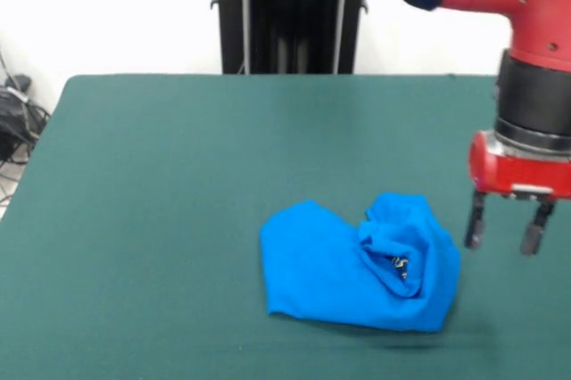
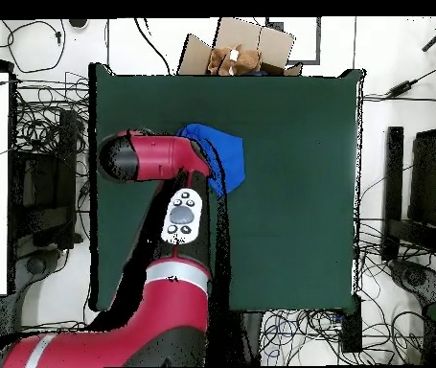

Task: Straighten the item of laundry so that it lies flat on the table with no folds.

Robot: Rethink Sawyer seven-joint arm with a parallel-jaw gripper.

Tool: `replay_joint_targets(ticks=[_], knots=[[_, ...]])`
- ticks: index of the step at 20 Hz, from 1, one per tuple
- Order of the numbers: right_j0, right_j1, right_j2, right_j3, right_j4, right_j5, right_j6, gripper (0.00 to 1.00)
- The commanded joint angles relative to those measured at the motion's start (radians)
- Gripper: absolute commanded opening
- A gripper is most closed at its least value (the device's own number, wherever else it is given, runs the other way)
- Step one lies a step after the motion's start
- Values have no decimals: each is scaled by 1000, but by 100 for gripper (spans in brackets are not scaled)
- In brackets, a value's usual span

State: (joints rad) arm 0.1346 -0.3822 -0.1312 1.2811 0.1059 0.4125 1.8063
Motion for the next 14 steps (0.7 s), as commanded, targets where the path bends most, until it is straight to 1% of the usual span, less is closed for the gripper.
replay_joint_targets(ticks=[1, 4, 8, 11, 14], knots=[[8, 108, -34, -133, 54, 123, 238, 100], [-22, 130, -48, -194, 32, 153, 174, 100], [-49, 175, -46, -265, 42, 173, 182, 100], [-61, 192, -34, -272, 42, 154, 189, 100], [-79, 183, -2, -249, 41, 130, 175, 100]])
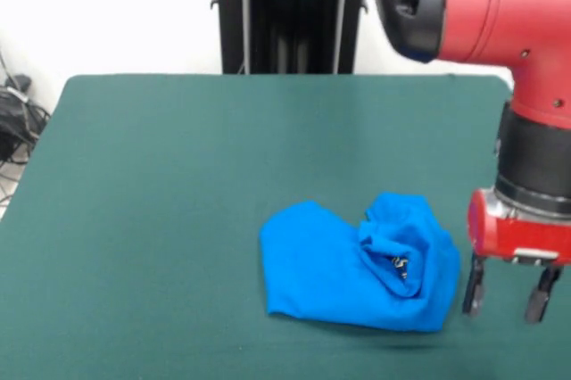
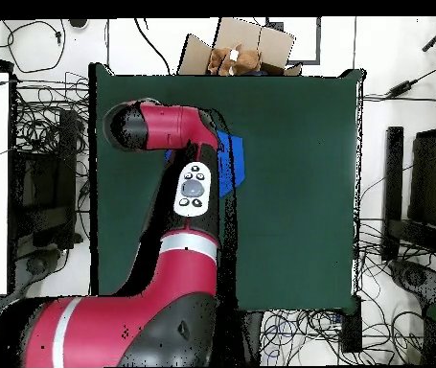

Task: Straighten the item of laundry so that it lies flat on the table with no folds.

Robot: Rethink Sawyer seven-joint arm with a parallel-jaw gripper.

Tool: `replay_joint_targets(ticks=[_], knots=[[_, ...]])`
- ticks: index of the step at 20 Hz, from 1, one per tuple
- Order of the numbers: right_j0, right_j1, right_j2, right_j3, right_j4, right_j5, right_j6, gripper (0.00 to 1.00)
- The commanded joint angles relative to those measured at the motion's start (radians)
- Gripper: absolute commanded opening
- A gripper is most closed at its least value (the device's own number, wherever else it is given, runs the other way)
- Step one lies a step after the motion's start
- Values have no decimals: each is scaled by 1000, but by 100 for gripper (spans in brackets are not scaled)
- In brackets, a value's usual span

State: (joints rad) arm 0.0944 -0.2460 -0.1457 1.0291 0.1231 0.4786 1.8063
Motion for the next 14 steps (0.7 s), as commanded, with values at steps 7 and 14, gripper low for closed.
replay_joint_targets(ticks=[7, 14], knots=[[-71, 21, 59, 58, 10, 27, 138, 100], [-73, -14, 49, 111, -2, 47, 134, 100]])
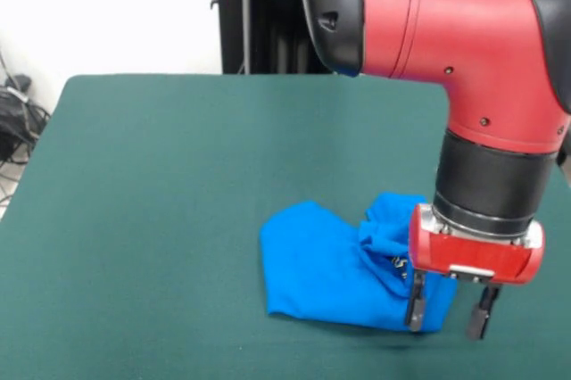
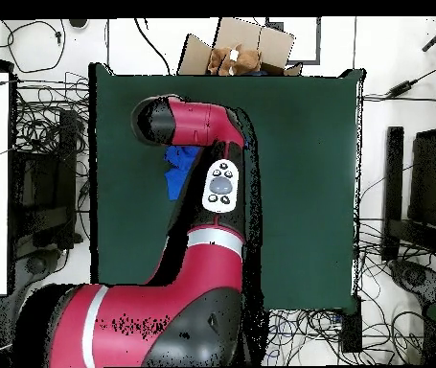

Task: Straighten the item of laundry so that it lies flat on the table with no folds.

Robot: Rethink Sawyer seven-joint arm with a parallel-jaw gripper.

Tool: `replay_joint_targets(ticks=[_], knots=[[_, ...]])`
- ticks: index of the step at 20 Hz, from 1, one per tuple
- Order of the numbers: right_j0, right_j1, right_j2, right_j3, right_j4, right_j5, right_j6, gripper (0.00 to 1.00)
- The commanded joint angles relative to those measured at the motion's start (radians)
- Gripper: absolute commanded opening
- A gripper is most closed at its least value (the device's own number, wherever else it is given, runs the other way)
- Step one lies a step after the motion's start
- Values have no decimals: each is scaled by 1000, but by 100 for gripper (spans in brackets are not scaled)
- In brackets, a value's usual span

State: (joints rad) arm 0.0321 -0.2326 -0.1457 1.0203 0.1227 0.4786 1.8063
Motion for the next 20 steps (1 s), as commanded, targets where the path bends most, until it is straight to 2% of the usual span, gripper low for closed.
replay_joint_targets(ticks=[1, 5, 13, 20], knots=[[-14, -42, 53, 140, -5, 60, 122, 100], [-17, -79, 53, 168, -19, 127, 76, 100], [-10, -89, 58, 174, -21, 150, 81, 100], [-20, -202, 91, 266, -4, 218, 53, 100]])
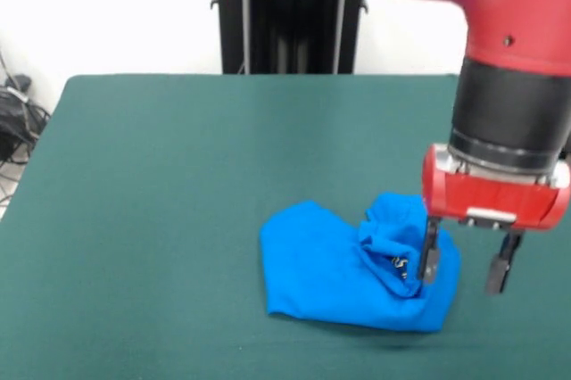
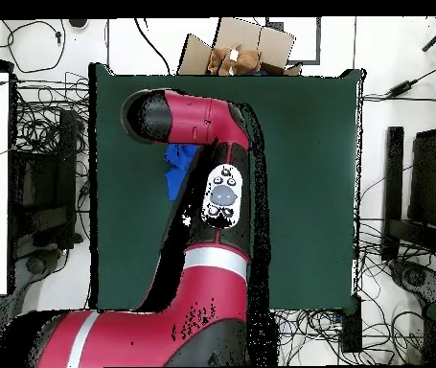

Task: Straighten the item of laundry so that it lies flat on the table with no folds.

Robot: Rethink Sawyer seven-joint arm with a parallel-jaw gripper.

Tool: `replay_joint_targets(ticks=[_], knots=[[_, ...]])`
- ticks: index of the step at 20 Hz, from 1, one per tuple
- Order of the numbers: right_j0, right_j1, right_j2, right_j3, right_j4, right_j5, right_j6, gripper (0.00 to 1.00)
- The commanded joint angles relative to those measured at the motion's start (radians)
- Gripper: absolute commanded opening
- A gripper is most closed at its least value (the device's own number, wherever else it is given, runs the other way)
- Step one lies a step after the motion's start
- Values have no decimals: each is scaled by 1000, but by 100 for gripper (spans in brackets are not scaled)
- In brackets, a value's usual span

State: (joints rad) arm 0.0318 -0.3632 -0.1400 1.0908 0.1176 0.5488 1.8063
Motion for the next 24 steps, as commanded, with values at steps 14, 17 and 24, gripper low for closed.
replay_joint_targets(ticks=[14, 17, 24], knots=[[-77, -100, 112, 308, -57, 46, 1, 100], [-81, -111, 110, 330, -65, 30, 6, 100], [-105, -62, 151, 299, -57, -36, 25, 100]])
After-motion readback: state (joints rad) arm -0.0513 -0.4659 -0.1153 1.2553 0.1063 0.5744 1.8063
